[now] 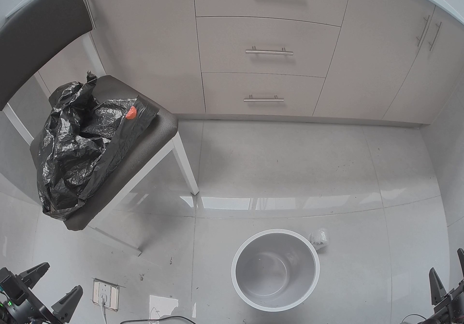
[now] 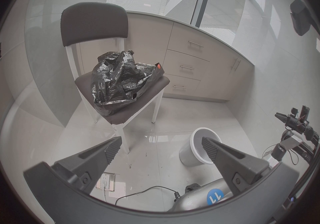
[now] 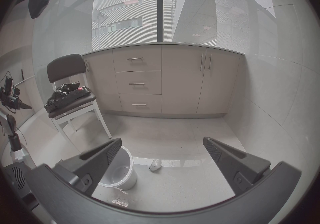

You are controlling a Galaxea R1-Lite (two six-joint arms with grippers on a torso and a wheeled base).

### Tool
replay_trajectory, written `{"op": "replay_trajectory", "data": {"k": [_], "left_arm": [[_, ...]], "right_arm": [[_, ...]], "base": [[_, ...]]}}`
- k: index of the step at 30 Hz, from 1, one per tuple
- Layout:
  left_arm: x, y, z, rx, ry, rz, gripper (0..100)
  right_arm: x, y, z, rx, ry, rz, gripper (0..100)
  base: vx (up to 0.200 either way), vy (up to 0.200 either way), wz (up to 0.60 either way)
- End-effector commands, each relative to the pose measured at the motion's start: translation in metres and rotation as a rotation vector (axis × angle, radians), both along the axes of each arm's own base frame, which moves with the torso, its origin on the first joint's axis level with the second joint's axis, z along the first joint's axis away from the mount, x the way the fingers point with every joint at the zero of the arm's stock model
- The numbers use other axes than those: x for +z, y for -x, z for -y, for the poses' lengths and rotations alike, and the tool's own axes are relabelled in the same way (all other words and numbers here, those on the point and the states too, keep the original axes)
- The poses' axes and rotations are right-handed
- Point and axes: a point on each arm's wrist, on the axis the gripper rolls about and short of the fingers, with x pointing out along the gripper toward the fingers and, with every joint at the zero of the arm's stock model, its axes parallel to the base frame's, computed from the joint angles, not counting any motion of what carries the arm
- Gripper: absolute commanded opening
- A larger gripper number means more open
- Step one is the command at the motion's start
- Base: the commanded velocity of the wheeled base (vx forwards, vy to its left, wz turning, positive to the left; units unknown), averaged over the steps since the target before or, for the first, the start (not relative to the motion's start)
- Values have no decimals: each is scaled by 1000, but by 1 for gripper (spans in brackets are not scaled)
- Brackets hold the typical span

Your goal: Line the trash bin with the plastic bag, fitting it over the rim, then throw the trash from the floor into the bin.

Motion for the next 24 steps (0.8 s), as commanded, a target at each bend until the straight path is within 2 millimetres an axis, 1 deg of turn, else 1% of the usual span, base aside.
{"op": "replay_trajectory", "data": {"k": [1,2,3,4,5,6,7,9,11,12,13,15,17,18,19,22,24], "left_arm": [[-3,4,-1,0,10,28,100],[-3,4,-1,0,9,24,100],[-3,4,-1,0,8,22,100],[-3,4,-1,0,8,22,100],[-3,4,-1,-2,10,27,100],[-3,5,-2,1,11,33,100],[-3,6,-2,6,13,40,100],[-1,7,-2,9,18,58,100],[-1,7,-2,9,18,58,100],[0,8,-3,12,22,70,100],[0,8,-3,12,22,70,100],[4,8,-3,12,26,81,100],[10,7,-2,9,30,93,100],[10,7,-2,9,30,93,100],[17,6,-2,9,32,102,100],[33,-2,1,11,27,92,100],[45,-13,4,11,16,67,100]], "right_arm": [[-3,0,0,2,-5,10,100],[23,6,0,16,-97,92,100],[74,12,1,45,-266,186,100],[74,12,1,45,-266,186,100],[172,20,3,147,-563,295,100],[190,25,4,149,-494,305,100],[199,21,4,142,-379,277,100],[206,9,3,123,-238,231,100],[206,9,3,123,-238,231,100],[209,-14,1,130,-241,182,100],[208,-18,0,134,-241,174,100],[212,-41,-3,178,-263,157,100],[217,-54,-6,212,-288,177,100],[218,-55,-6,215,-289,178,100],[220,-66,-9,246,-305,184,100],[217,-78,-15,306,-341,169,100],[212,-82,-19,350,-378,165,100]], "base": [[0,0,0],[0,0,0],[0,0,0],[0,0,0],[0,0,0],[0,0,0],[0,0,0],[0,0,0],[0,0,0],[0,0,0],[0,0,0],[0,0,0],[0,0,0],[0,0,0],[0,0,0],[0,0,0],[0,0,0]]}}
